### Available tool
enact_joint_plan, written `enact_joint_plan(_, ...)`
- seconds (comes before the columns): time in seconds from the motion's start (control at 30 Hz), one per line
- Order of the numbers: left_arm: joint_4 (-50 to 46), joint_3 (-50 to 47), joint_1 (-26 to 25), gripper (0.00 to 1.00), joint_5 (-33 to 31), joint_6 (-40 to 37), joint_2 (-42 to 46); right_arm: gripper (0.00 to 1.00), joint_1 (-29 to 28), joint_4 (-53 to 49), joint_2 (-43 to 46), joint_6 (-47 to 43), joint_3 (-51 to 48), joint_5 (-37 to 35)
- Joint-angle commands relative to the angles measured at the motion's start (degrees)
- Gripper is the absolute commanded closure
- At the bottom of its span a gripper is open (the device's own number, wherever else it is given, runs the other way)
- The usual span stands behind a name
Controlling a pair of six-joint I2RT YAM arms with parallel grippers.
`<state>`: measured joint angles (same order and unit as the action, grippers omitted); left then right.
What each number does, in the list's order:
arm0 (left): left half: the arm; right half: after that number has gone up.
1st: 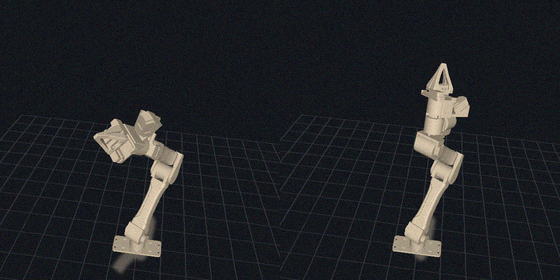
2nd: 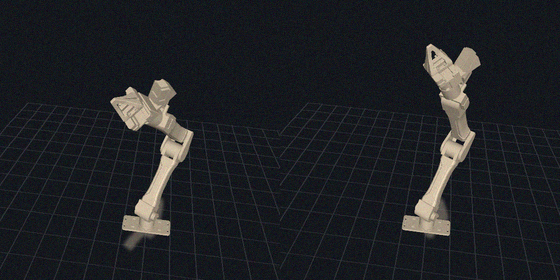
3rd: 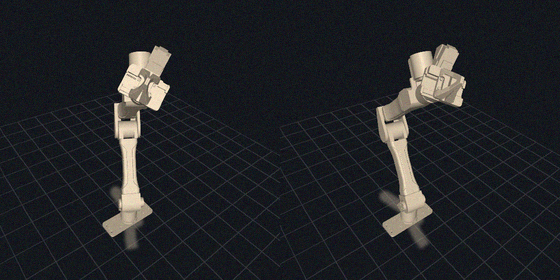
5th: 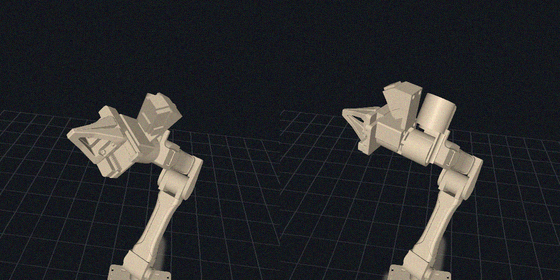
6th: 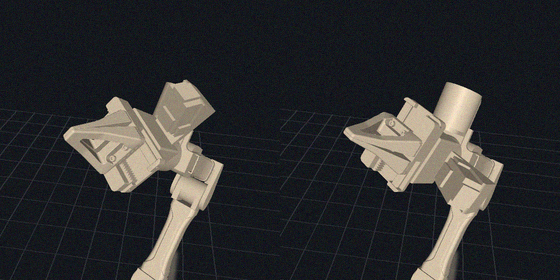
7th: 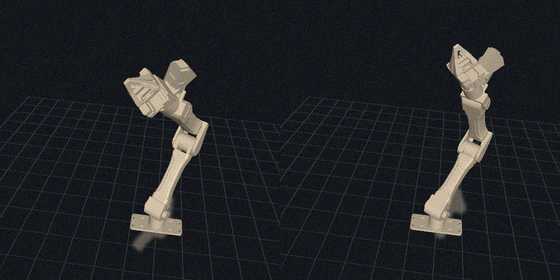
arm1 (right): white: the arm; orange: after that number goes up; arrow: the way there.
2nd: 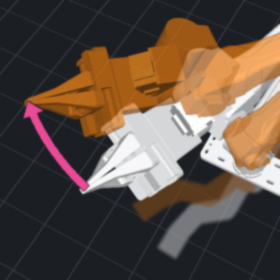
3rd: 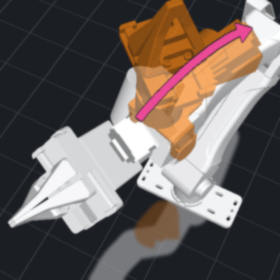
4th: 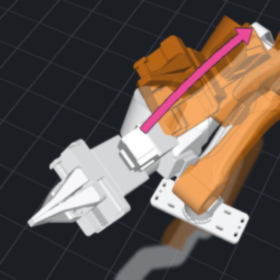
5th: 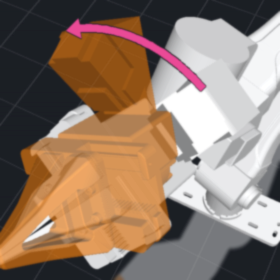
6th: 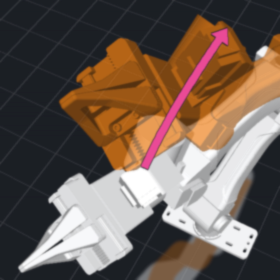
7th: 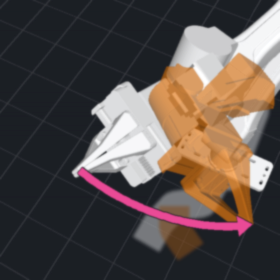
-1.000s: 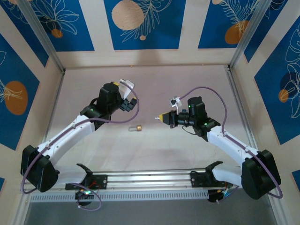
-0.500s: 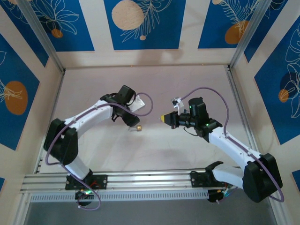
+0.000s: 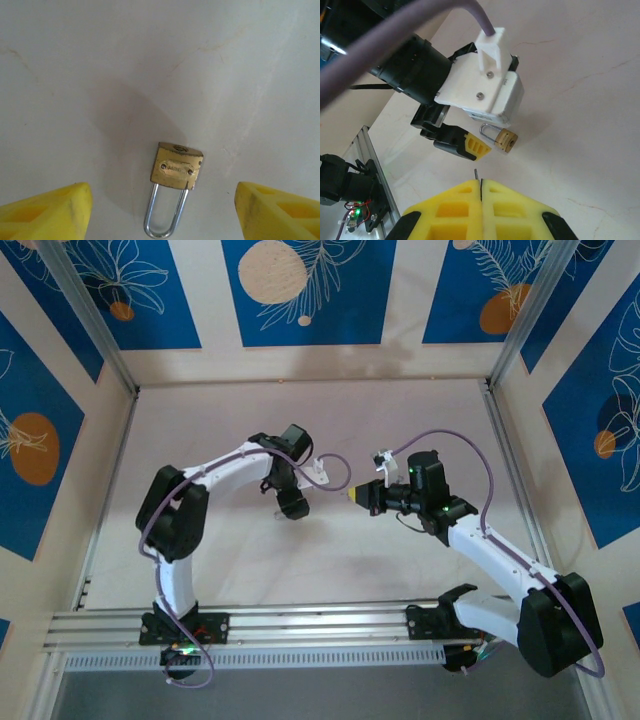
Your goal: Unlock with the key
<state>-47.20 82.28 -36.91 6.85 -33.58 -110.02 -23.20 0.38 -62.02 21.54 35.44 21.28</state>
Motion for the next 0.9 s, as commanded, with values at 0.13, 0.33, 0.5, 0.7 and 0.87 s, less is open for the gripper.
enact_joint_plan(0.13,-4.41,1.66,-0.65,0.35,2.04,-0.97,-4.48,1.0,0.81,-0.12,0.98,0.88,-0.97,1.75)
enact_joint_plan(0.33,-3.46,-0.38,-0.64,0.35,3.73,0.14,-4.65,1.0,1.12,-0.15,1.2,0.94,-0.9,2.02)
enact_joint_plan(0.5,-4.19,-0.66,-0.71,0.39,2.86,0.71,-6.31,1.0,1.07,-0.29,1.26,1.01,-0.81,2.15)
enact_joint_plan(0.7,-5.51,-0.28,-0.73,0.44,3.37,2.28,-6.69,1.0,1.1,-0.64,1.81,0.87,-0.89,1.88)
enact_joint_plan(0.87,-6.24,-0.8,-1.03,0.49,3.64,3.58,-6.02,1.0,1.23,-0.81,1.81,0.89,-1.06,1.31)
